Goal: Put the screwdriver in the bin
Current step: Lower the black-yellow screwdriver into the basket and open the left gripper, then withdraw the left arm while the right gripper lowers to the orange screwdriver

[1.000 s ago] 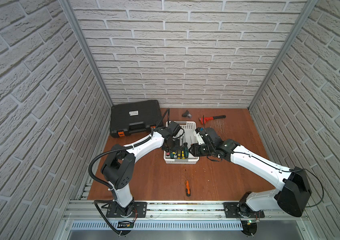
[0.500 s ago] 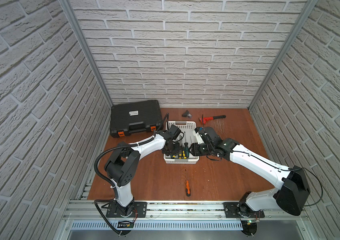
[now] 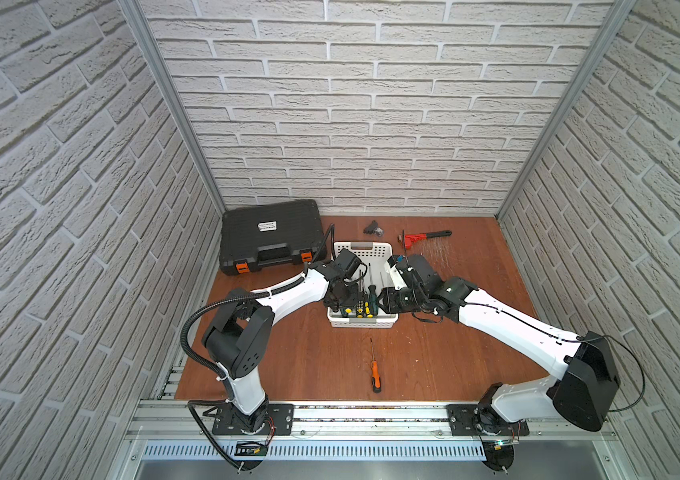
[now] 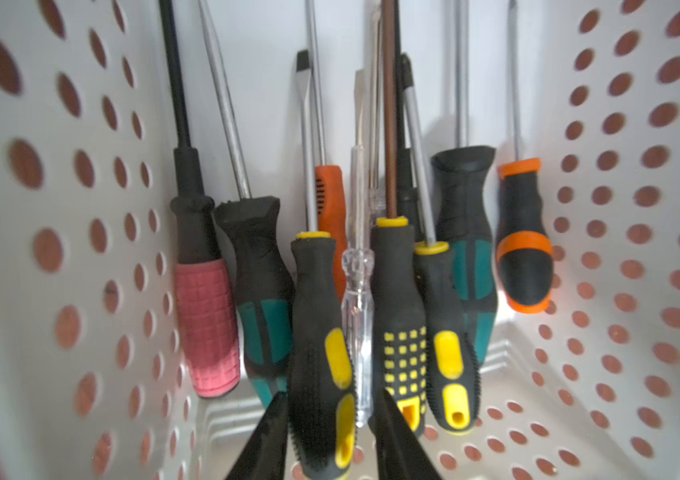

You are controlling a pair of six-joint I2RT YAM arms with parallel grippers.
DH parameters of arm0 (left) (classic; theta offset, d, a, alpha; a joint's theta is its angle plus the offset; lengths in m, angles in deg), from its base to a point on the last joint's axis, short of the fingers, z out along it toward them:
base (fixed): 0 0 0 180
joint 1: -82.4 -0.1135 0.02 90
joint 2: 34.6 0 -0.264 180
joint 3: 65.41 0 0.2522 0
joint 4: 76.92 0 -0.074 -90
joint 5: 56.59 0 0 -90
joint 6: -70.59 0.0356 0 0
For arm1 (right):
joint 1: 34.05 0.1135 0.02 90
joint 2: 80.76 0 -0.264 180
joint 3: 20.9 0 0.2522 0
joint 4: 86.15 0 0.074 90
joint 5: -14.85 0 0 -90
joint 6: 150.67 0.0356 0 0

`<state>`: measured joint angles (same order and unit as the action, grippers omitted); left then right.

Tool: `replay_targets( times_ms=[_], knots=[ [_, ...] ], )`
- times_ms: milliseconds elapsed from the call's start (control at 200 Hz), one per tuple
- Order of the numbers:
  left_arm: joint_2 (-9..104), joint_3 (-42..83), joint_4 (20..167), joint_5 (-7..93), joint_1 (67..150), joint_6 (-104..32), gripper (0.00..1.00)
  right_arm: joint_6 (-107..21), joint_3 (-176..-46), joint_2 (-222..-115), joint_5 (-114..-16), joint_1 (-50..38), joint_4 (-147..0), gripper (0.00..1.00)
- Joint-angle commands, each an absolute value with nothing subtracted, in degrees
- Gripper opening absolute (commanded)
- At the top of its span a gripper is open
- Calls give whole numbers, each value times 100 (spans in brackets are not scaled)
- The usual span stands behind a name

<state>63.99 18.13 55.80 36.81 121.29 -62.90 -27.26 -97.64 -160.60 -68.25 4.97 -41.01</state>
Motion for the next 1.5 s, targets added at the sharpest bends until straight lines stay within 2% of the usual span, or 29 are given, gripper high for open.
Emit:
replay_targets(
  times_ms=[0,335,630,755,930,1110,1495],
  knots=[
    [5993,1905,5428,3507,12098,-6216,37,-2756,-9940,-15815,-7002,640,-4037,35],
    [5180,1469,5177,3391,12119,-6271,40,-2713,-9690,-15508,-7542,1021,-3848,35],
    [3440,521,4652,2699,12159,-6755,46,-2457,-8996,-15148,-7947,1883,-3347,37],
    [2759,51,4453,2445,12190,-7055,47,-2095,-8535,-15185,-7890,2255,-3331,41],
    [2219,-436,4476,2183,12176,-7290,48,-1528,-8272,-15675,-7596,2710,-3765,47],
    [2314,-457,4546,2120,12143,-7123,49,-1232,-8542,-16550,-7333,3009,-4168,49],
    [2160,-669,4626,2128,11981,-6981,50,-1105,-8835,-17448,-7137,3048,-3998,50]
  ],
)
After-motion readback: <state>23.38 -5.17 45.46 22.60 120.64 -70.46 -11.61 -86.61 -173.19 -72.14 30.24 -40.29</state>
